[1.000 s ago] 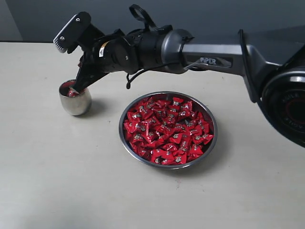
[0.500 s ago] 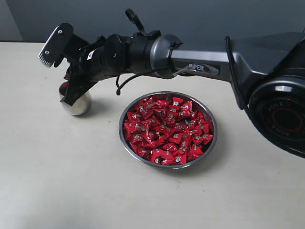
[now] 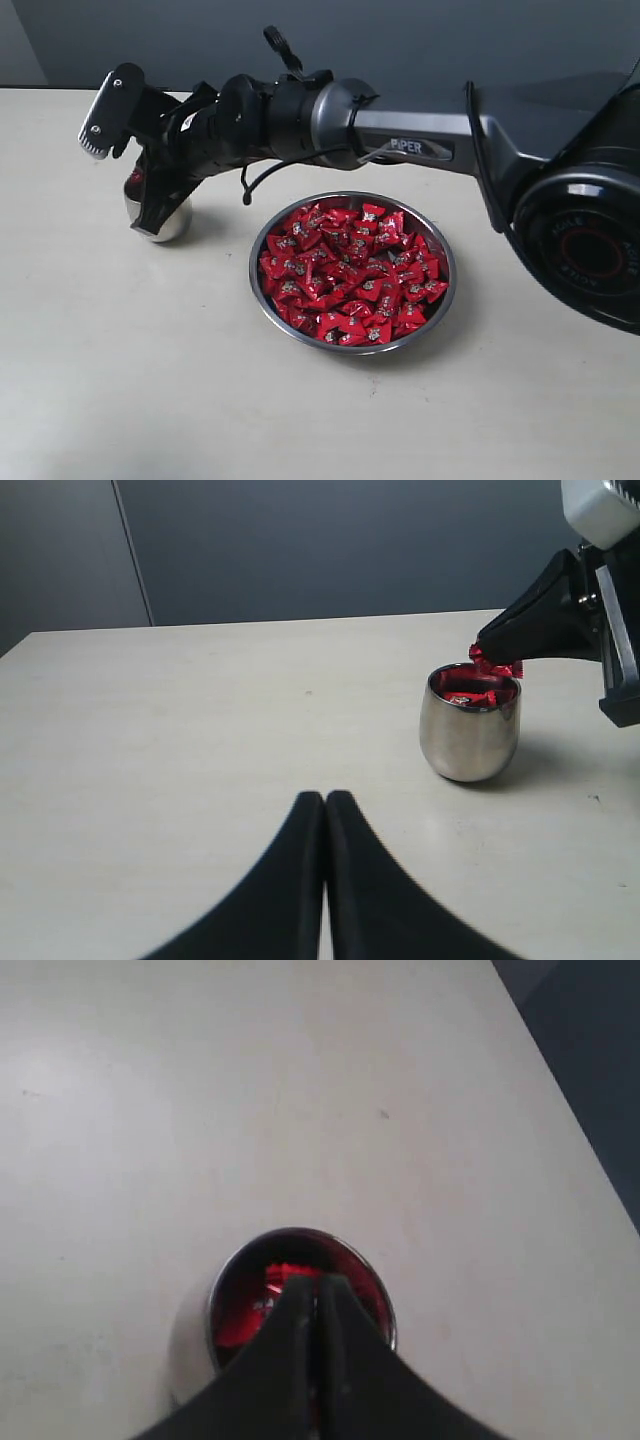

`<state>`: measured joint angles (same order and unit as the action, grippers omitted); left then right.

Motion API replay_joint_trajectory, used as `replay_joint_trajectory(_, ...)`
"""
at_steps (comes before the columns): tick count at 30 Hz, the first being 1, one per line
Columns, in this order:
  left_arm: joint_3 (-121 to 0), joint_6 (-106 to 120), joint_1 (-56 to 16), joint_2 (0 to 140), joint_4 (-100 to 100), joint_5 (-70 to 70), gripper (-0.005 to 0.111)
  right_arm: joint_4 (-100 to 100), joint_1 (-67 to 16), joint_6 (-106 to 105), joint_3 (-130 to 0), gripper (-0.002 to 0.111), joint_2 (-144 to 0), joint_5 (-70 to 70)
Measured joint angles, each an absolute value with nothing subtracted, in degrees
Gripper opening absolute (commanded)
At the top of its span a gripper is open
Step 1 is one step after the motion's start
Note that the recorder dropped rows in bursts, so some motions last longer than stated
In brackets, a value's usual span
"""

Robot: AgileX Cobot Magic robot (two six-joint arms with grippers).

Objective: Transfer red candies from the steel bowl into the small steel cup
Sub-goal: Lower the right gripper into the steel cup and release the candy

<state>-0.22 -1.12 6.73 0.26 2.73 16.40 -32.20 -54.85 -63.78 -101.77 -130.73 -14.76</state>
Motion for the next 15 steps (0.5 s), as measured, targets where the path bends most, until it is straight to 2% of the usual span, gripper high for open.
replay_joint_trajectory(15,-0.22,-1.12,6.73,0.26,2.73,16.40,0.000,-32.23,-54.85,-64.42,-103.78,-0.001,-133.51,-11.72)
